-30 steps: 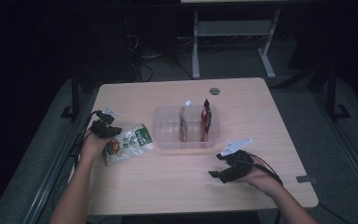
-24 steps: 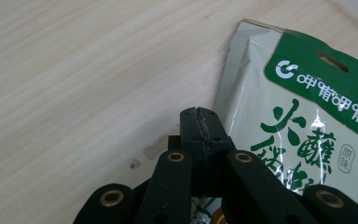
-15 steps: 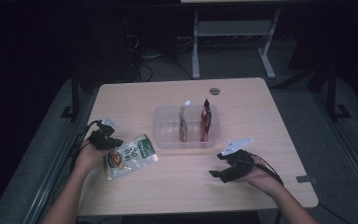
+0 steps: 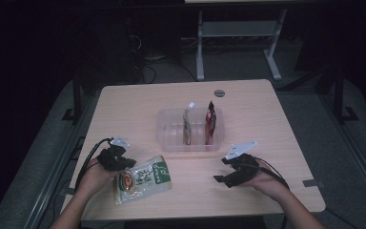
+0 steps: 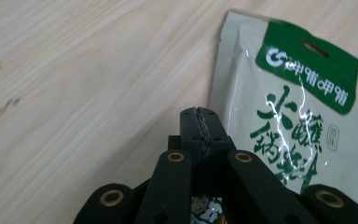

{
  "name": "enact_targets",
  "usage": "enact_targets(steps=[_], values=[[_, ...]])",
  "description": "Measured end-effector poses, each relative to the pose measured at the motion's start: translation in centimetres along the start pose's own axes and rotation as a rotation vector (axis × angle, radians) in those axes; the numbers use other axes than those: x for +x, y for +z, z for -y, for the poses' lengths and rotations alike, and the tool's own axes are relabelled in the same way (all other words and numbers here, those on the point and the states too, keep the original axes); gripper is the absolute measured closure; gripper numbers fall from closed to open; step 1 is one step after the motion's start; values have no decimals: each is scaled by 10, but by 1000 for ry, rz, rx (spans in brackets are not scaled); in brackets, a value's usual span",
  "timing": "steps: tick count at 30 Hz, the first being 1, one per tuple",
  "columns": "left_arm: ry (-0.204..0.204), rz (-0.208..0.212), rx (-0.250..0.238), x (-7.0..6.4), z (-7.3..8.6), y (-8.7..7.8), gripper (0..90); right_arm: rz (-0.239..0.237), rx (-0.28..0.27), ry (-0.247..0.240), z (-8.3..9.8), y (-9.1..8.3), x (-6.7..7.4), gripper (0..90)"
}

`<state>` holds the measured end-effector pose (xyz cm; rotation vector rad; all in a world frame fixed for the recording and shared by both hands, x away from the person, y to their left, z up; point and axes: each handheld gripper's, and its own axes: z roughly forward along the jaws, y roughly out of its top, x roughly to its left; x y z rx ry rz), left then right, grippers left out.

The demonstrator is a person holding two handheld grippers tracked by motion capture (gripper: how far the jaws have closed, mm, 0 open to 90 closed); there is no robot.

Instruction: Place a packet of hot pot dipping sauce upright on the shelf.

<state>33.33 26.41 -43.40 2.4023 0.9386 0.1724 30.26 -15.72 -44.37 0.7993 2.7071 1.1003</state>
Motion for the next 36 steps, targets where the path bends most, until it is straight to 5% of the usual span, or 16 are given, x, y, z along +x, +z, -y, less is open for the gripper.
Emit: enact_targets(steps=[2, 5, 12, 15, 22, 36], values=[[9, -24, -13, -1, -3, -6, 881, 0, 3, 2, 0, 0, 0, 265], [14, 1, -25, -1, -3, -17, 835, -1, 1, 1, 0, -1, 0, 266], [56, 55, -27, -13, 13, -23, 429, 1, 1, 1, 0, -1, -1, 265], [69, 65, -13, -19, 21, -20, 345, -1, 3, 0, 0, 0, 0, 266], [119, 65, 18, -20, 23, -8, 295, -9, 11, -5, -1, 1, 1, 266], [122, 87, 41, -20, 27, 5, 203, -7, 17, -2, -1, 2, 1, 266]])
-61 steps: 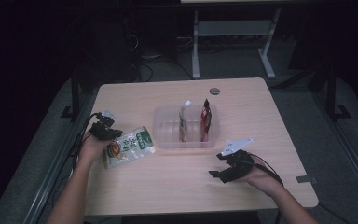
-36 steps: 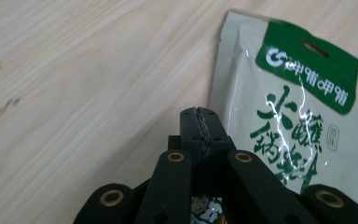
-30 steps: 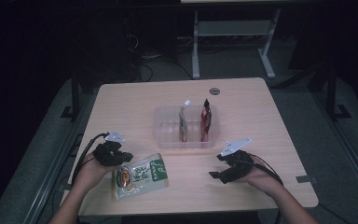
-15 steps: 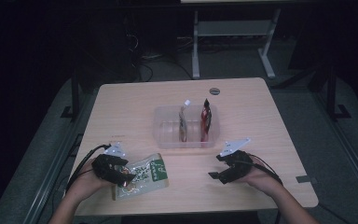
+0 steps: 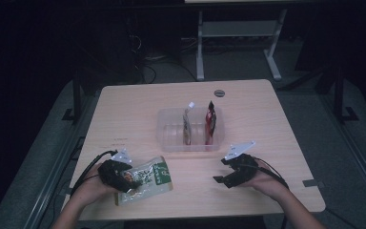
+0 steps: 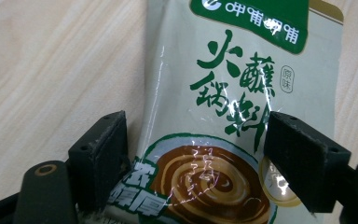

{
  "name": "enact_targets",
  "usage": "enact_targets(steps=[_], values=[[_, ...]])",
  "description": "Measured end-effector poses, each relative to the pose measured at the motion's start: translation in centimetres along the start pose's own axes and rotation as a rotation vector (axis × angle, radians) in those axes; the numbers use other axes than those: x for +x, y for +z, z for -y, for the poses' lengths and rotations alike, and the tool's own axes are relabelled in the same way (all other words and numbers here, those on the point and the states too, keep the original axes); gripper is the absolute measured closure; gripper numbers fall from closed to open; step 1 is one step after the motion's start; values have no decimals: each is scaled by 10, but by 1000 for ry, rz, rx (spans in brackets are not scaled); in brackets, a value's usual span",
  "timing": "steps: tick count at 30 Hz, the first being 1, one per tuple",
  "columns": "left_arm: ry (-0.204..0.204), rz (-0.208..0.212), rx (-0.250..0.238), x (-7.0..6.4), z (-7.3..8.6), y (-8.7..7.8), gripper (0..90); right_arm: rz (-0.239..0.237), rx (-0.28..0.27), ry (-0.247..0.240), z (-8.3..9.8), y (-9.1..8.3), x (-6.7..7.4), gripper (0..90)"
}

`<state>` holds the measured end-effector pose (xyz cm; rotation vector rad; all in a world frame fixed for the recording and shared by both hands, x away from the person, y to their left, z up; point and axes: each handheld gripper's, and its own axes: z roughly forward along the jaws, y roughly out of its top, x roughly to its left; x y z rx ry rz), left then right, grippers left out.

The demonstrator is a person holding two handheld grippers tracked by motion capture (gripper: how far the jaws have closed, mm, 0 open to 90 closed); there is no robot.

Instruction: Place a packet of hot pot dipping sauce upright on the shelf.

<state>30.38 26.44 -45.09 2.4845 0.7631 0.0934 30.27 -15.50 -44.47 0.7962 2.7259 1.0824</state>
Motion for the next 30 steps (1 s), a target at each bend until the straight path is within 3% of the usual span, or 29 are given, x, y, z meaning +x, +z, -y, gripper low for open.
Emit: enact_targets(steps=[5, 8, 14, 18, 21, 23, 26, 30], values=[[22, 0, 1, -3, -1, 0, 234, 0, 2, 0, 0, 0, 0, 266], [8, -18, -1, -5, -2, -1, 361, 0, 1, 0, 0, 1, 0, 266], [-6, -12, -6, -2, -3, -3, 594, 1, 1, -2, -1, 1, 1, 266], [-27, 3, -12, -1, -4, -4, 725, -21, 4, 19, -1, 1, 1, 269], [-72, 48, -71, 4, -2, -10, 840, -37, -9, 64, -3, -1, -2, 251], [-74, 58, -81, 5, -2, -11, 866, -78, -25, 78, -4, -2, -3, 250], [-88, 80, -102, 5, -2, -13, 884, -91, -34, 85, -6, -2, -2, 250], [-77, 91, -144, 2, -5, -17, 889, -114, -22, 83, -9, 0, 1, 259]])
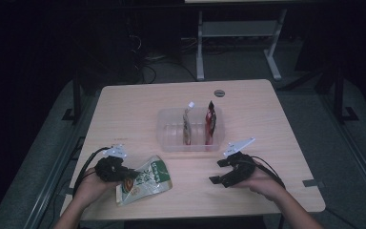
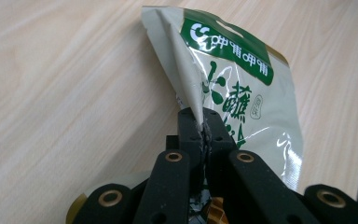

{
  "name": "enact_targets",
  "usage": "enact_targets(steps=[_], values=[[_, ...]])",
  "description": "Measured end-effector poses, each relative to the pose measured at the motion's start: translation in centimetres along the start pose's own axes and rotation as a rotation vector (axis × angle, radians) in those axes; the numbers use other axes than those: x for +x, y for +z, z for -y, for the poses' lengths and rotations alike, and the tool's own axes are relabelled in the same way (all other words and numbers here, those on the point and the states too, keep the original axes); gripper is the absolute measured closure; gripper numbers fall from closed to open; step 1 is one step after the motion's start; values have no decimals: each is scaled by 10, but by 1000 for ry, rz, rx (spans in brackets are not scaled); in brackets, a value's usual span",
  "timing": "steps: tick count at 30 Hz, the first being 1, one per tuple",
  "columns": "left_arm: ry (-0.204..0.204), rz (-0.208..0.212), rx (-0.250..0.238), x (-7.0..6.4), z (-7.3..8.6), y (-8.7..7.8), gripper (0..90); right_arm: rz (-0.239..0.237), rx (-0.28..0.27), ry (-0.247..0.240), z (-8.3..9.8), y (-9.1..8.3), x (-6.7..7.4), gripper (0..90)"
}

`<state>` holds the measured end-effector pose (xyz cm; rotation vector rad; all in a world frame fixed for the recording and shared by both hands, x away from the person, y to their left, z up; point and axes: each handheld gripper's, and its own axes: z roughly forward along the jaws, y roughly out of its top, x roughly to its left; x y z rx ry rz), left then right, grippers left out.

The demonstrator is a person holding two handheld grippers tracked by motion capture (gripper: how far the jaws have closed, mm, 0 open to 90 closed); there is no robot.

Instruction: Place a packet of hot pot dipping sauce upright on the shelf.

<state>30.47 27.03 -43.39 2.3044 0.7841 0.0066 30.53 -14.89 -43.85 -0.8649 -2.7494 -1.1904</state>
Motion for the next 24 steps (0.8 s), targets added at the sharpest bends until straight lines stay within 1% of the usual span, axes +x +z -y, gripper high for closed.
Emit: enact_targets(steps=[1, 3, 6, 8, 9, 10, 13, 14, 15, 17, 19, 22, 24], values=[[12, -3, -4, -1, -1, -2, 890, -2, -7, -3, -1, 0, 1, 273], [15, 0, -35, -4, -4, -5, 891, -24, -26, 8, -3, 0, 2, 291], [25, 12, -84, -8, -9, -10, 891, -59, -64, 9, -8, 1, 4, 300], [40, 16, -102, -11, -12, -13, 891, -82, -75, 6, -12, 2, 6, 301], [38, 20, -111, -13, -13, -14, 891, -91, -80, 1, -14, 4, 7, 301], [55, 15, -119, -14, -14, -15, 891, -97, -84, -1, -16, 5, 8, 301], [62, 14, -141, -19, -19, -17, 890, -121, -92, 5, -23, 9, 10, 310], [62, 16, -150, -21, -20, -17, 891, -127, -98, -1, -25, 10, 10, 317], [69, 18, -153, -22, -22, -17, 890, -136, -102, 5, -28, 11, 11, 319], [78, 19, -164, -25, -24, -17, 890, -141, -105, -8, -34, 15, 12, 322], [91, 17, -165, -28, -26, -17, 890, -152, -115, -12, -39, 17, 14, 327], [109, 22, -169, -31, -29, -16, 890, -178, -131, -18, -46, 20, 18, 330], [112, 25, -176, -34, -31, -15, 890, -206, -145, -11, -51, 22, 19, 330]])
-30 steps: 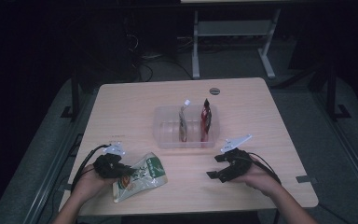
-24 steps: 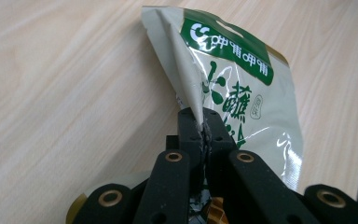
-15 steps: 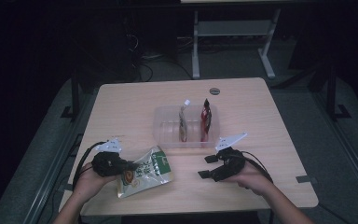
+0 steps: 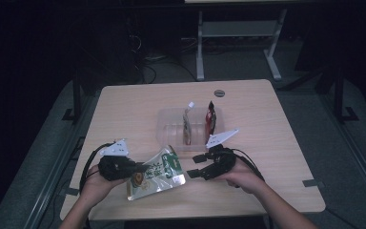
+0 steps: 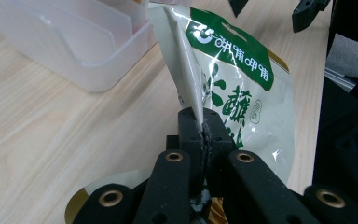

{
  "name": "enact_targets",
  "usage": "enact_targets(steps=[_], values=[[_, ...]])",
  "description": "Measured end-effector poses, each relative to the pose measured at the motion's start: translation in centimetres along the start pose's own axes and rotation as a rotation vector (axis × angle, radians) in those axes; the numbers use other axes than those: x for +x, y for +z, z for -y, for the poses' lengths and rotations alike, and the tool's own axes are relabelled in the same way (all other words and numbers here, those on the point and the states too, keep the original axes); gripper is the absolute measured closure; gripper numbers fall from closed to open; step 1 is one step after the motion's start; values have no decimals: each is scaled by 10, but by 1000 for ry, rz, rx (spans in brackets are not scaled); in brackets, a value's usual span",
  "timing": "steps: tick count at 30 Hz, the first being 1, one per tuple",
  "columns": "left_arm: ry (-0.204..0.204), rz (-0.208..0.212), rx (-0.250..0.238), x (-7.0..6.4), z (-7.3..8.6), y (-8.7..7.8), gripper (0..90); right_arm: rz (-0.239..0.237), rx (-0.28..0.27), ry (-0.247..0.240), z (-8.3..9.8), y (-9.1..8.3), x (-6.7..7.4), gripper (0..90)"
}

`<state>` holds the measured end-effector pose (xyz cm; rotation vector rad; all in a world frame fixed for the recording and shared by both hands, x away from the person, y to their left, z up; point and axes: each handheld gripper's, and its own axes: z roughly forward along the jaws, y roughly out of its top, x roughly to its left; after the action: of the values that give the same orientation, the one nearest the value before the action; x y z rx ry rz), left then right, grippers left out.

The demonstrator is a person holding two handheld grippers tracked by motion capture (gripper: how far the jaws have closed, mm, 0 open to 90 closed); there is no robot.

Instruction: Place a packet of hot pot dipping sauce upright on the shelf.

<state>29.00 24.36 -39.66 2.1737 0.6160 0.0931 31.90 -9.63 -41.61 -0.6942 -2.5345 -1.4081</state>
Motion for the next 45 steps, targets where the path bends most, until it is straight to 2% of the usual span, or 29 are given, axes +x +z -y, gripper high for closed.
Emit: enact_targets(steps=[4, 7, 15, 18, 23, 28, 30, 31, 40, 43, 45], values=[[13, -1, -7, -4, -2, 1, 890, -27, -5, 3, -6, 8, 0, 332], [18, 7, -13, -8, -4, 2, 890, -46, -13, -7, -12, 17, 2, 380], [33, 14, -29, -14, -8, 4, 890, -103, -30, 9, -25, 32, 4, 462], [40, 7, -27, -13, -7, 3, 889, -112, -36, 17, -24, 34, 3, 508], [34, -11, -54, -15, -8, 3, 890, -129, -62, 36, -23, 30, 0, 580], [37, -15, -60, -15, -9, 4, 890, -168, -71, 47, -22, 30, -3, 641], [32, -12, -60, -14, -8, 4, 889, -170, -76, 47, -21, 30, -3, 671], [30, -10, -60, -14, -8, 5, 889, -165, -86, 36, -20, 30, -3, 718], [28, -5, -63, -13, -7, 7, 889, -159, -97, 14, -19, 31, -4, 760], [30, -4, -62, -14, -7, 8, 888, -155, -93, 12, -18, 32, -1, 811], [28, 3, -65, -14, -7, 9, 888, -156, -80, -12, -19, 32, 0, 871]])
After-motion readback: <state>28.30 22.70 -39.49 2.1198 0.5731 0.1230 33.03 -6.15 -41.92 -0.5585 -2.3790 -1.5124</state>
